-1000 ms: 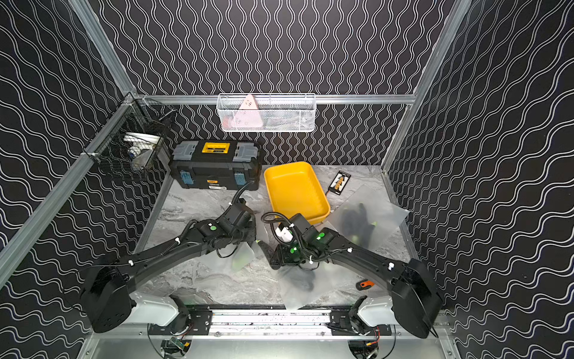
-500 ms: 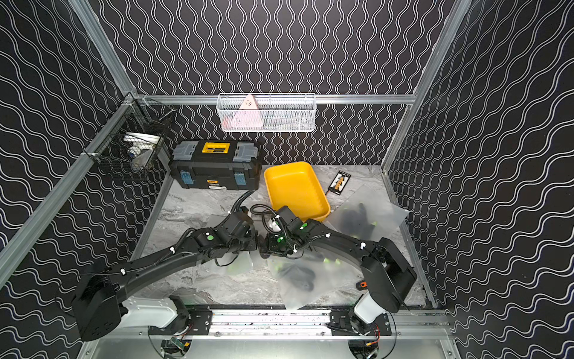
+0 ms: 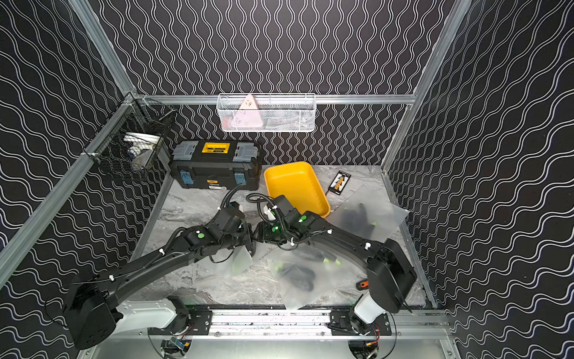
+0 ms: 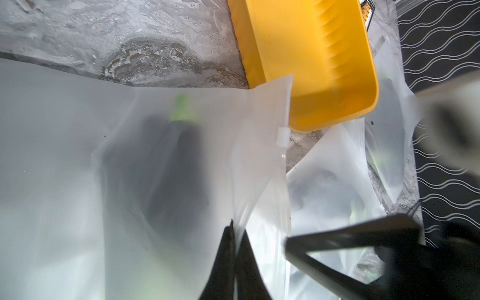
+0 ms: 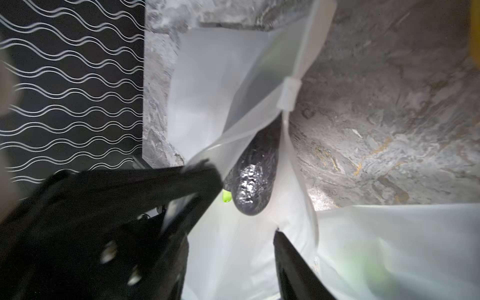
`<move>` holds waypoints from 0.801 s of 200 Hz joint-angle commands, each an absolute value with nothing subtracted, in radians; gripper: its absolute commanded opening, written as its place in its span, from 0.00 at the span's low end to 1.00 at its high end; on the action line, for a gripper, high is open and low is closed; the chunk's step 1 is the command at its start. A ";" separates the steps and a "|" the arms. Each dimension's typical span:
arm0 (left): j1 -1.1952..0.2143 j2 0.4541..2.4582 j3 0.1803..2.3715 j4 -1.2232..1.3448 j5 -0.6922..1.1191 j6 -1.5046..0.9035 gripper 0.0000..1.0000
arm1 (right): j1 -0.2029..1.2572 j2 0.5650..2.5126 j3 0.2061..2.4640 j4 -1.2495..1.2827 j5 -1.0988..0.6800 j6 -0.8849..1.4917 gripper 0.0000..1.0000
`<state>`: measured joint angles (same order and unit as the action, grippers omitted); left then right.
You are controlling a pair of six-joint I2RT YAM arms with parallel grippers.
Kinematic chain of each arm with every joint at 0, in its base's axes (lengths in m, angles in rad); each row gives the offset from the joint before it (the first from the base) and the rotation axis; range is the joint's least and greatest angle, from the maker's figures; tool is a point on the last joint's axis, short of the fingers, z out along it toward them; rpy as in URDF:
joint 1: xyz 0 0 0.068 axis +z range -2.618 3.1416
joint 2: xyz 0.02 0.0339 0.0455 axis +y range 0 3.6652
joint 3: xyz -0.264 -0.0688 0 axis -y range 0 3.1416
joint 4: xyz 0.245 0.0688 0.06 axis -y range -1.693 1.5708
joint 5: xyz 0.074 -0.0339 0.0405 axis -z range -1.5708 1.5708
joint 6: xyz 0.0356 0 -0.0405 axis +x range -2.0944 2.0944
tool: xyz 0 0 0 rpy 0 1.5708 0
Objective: Place the eggplant in a zip-top bag and seal the zipper
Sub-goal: Place the eggplant in the zipper food storage bag, then zip the zipper on the zipper food storage bag.
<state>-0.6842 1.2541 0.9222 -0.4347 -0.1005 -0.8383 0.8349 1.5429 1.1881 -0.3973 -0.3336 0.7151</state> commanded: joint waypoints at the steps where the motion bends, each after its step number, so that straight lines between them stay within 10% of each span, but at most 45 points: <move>1: -0.679 1.243 0.929 -0.436 -0.097 -0.837 0.00 | 0.830 1.491 1.166 -0.446 -0.222 0.671 0.53; 74: -0.680 1.226 0.934 -0.437 -0.073 -0.833 0.00 | 0.827 1.612 1.165 -0.355 -0.085 0.556 0.49; 106: -0.680 1.214 0.919 -0.404 -0.037 -0.826 0.00 | 0.827 1.643 1.169 -0.245 -0.073 0.539 0.15; 160: -0.666 1.196 0.952 -0.353 0.092 -0.730 0.44 | 0.819 1.595 1.164 -0.153 -0.093 0.463 0.00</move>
<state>-0.6792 1.2167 0.9260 -0.4118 0.0177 -0.7883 0.8238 1.6146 1.1599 -0.2276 -0.0917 0.5209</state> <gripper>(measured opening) 0.366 0.052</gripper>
